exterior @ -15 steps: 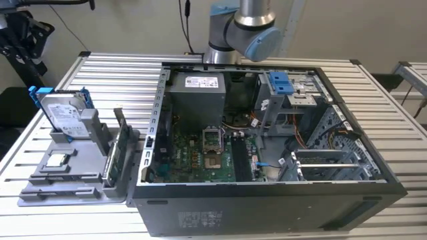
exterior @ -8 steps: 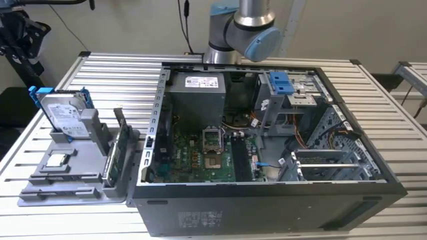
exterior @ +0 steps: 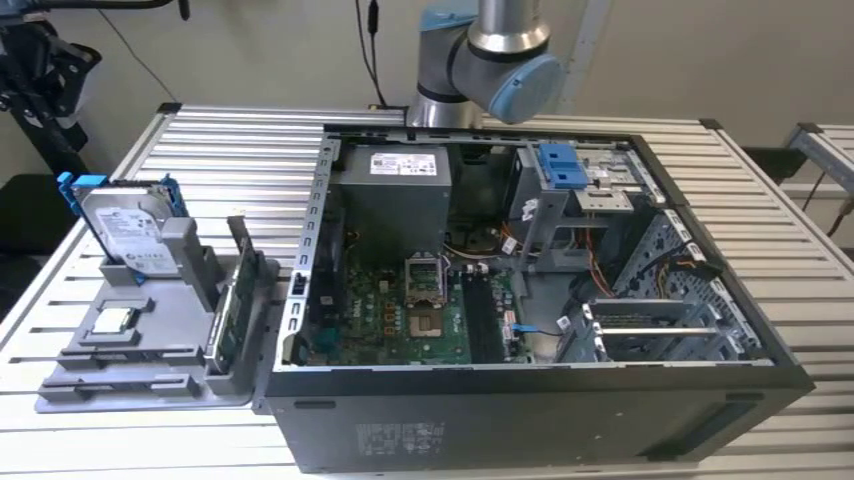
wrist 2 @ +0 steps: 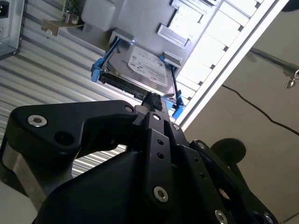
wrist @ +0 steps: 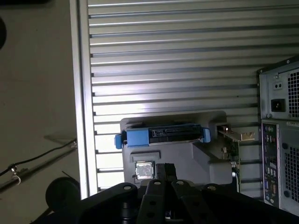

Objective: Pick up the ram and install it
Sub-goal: 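Reach for the ram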

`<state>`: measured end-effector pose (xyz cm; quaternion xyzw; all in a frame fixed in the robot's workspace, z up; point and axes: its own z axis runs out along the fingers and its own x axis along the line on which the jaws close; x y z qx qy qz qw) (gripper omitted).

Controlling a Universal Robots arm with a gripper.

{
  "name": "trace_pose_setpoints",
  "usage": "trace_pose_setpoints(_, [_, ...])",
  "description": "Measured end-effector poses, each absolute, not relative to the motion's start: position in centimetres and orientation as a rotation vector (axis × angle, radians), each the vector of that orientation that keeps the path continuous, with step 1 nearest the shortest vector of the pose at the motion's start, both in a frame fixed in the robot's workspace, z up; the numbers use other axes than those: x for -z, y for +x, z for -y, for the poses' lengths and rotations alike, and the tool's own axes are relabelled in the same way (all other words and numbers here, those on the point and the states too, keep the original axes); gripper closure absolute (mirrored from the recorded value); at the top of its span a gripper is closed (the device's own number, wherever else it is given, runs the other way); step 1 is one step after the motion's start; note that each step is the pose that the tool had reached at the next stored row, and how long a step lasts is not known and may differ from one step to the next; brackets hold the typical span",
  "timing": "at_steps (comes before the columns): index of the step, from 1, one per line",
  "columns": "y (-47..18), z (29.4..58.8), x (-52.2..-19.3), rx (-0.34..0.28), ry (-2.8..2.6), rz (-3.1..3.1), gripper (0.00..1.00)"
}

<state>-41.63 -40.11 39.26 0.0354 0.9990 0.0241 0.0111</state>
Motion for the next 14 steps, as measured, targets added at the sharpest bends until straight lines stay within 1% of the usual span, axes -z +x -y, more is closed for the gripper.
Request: trace_pose_setpoints(14, [-43.3,40.4,-39.3,-0.075,0.11,-3.116,0.89])
